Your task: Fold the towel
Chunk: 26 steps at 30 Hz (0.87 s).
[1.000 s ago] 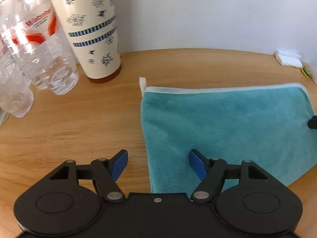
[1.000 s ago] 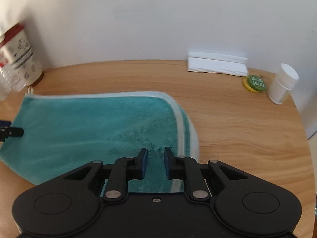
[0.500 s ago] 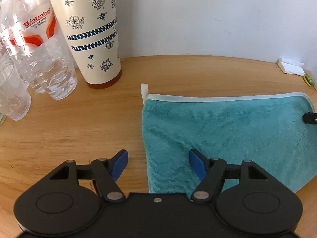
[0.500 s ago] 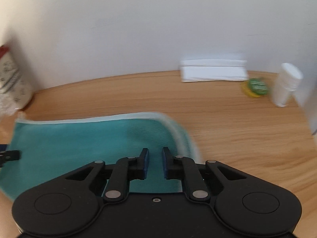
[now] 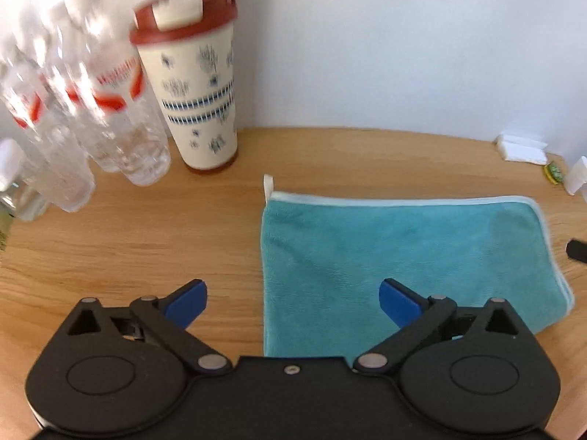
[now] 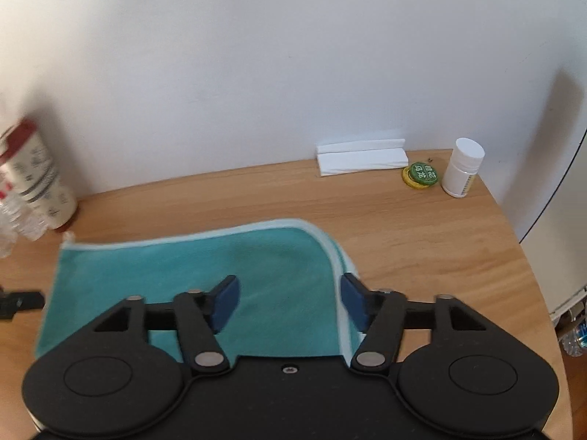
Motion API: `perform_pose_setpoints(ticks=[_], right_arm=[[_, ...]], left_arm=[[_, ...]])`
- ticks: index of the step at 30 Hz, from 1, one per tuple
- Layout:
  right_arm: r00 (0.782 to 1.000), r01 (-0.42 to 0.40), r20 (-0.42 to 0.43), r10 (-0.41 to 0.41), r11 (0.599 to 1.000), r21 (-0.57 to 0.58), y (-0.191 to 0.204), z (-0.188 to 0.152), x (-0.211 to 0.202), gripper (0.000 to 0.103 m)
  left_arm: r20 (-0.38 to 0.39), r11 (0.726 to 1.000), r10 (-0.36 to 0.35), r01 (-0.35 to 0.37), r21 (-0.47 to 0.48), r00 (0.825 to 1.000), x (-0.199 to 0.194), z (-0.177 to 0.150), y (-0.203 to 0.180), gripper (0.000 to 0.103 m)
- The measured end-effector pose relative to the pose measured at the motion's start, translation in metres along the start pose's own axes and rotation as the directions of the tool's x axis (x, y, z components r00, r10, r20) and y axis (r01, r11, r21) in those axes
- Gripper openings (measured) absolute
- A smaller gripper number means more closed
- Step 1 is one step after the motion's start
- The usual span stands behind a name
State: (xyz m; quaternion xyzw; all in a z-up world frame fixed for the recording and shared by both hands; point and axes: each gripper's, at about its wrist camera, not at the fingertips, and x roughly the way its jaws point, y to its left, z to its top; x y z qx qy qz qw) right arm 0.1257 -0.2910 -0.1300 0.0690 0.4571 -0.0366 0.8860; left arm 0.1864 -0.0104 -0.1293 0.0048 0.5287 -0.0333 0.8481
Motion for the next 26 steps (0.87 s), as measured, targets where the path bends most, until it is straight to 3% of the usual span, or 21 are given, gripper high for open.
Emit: perform_pose_setpoints(ticks=[6, 12, 16, 26], right_arm=[[0.998, 0.011, -0.060, -0.005, 0.996, 0.094, 0.011, -0.001, -0.042, 0.074], [0.997, 0.033, -0.071, -0.026, 0.994, 0.100, 0.020, -0.005, -0.076, 0.074], [0.994, 0.037, -0.110, -0.026, 0.995, 0.094, 0.024, -0.014, -0.090, 0.075], [0.982, 0.059, -0.187, -0.042, 0.995, 0.083, 0.021, -0.027, -0.086, 0.075]], left_arm=[[-0.004, 0.998, 0.044, -0.044, 0.046, 0.999, -0.052, 0.000, -0.007, 0.103], [-0.035, 0.997, 0.037, -0.034, 0.070, 0.999, -0.088, -0.015, -0.008, 0.102], [-0.061, 0.993, 0.048, -0.041, 0.110, 0.997, -0.097, -0.027, -0.012, 0.102], [-0.083, 0.996, 0.065, -0.059, 0.070, 0.994, -0.104, -0.034, -0.006, 0.102]])
